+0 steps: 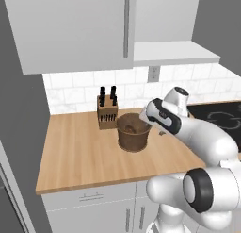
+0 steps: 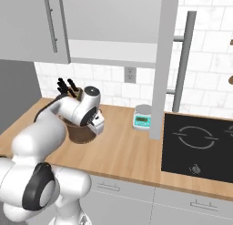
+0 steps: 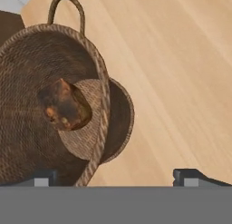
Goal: Open the cabinet, pick up the bread from the cabinet and place it in the basket. Then move the basket to the dining counter.
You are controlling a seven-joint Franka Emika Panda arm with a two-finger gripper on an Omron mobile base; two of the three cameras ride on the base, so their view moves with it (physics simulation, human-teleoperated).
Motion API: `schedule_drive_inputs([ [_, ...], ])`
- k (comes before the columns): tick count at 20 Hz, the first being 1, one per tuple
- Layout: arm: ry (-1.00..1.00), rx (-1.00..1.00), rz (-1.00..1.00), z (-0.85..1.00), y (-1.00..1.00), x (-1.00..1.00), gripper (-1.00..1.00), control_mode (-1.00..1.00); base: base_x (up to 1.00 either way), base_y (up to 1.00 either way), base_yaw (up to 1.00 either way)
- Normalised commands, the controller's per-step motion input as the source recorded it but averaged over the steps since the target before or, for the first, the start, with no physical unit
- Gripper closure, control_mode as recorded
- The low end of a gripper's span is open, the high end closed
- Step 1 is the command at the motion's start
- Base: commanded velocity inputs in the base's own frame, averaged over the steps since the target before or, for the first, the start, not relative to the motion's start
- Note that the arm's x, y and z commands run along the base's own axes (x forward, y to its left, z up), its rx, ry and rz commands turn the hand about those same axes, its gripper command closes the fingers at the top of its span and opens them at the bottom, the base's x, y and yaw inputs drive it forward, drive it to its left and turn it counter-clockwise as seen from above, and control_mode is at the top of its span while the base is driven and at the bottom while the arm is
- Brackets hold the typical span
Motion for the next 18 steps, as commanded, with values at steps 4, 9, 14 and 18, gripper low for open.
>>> schedule_drive_inputs([
  [4,0.04,0.0,0.0,-0.06,0.01,0.28,-1.0,-1.0,0.0,0.0,0.0],
  [9,0.11,0.0,0.0,-0.24,0.01,0.24,-1.0,-1.0,0.0,0.0,0.0],
  [14,0.08,0.0,0.0,-0.28,0.12,0.17,-1.0,-1.0,0.0,0.0,0.0],
  [18,0.02,0.0,0.0,-0.13,0.16,0.22,-1.0,-1.0,0.0,0.0,0.0],
])
